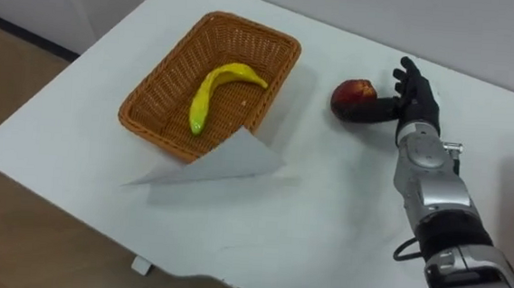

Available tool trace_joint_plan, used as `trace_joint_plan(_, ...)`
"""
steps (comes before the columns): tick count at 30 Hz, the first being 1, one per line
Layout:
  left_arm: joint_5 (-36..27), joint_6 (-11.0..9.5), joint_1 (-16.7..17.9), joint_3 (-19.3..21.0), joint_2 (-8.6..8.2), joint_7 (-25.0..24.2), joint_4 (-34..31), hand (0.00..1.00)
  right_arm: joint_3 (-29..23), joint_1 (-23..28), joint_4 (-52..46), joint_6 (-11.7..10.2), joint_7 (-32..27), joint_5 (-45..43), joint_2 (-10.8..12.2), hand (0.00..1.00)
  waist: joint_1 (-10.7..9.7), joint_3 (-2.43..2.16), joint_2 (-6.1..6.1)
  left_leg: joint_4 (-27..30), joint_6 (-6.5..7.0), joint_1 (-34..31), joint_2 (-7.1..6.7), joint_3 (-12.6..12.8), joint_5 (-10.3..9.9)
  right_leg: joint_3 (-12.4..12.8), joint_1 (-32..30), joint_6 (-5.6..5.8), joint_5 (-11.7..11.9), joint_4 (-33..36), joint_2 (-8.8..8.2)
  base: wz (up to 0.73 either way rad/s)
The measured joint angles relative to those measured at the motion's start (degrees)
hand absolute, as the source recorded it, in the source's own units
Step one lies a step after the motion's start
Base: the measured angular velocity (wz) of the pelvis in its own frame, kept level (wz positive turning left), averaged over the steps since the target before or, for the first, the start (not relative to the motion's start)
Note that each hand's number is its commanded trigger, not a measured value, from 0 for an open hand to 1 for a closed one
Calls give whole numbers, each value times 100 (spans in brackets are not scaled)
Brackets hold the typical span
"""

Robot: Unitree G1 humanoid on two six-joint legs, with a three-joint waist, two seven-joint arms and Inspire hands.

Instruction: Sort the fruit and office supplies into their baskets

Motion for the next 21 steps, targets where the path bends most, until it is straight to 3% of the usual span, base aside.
trace_joint_plan(5,-155,-14,-81,-123,5,-48,120,0,0,-18,121,-188,2,-4,-13,0,14,16,-16,51,1,-109,2,1,0,-32,-72,-10,16,2,-3,0)
trace_joint_plan(21,-206,-62,-210,-123,9,-161,290,0,0,-63,189,-273,61,-4,-64,0,86,11,26,90,2,-208,12,4,0,-29,-194,-21,25,93,-14,0)
